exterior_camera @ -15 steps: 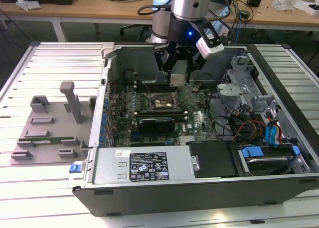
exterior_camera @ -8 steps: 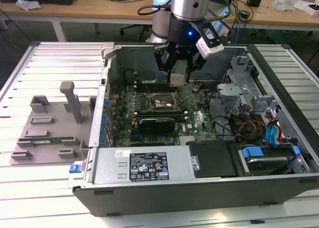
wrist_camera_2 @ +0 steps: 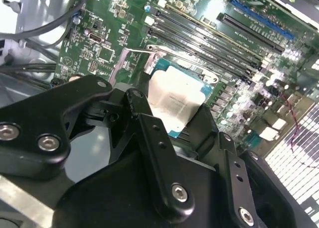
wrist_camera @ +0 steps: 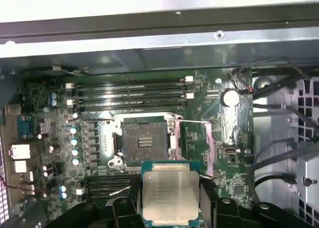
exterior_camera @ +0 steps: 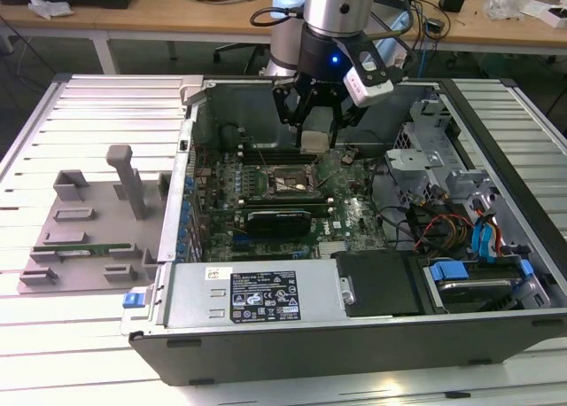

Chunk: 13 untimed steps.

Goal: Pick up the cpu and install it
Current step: 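Place the cpu into insertion slot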

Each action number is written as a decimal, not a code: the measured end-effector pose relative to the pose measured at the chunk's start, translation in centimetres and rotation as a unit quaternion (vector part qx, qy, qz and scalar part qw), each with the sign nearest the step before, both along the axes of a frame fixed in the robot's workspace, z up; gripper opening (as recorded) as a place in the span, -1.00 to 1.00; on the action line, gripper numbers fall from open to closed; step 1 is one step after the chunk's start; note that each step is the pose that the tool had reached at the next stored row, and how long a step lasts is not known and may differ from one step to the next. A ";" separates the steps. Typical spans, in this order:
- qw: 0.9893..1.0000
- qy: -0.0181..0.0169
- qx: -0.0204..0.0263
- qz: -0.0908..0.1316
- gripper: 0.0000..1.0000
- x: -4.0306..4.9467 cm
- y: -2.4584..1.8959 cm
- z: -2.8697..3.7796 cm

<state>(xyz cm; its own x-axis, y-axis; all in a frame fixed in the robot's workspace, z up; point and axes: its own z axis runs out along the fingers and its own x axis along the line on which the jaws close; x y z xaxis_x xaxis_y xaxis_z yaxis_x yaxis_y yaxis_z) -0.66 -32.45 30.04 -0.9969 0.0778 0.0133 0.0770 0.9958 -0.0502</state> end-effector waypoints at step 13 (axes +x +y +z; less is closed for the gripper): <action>0.996 0.000 -0.001 -0.094 0.09 0.00 0.00 -0.07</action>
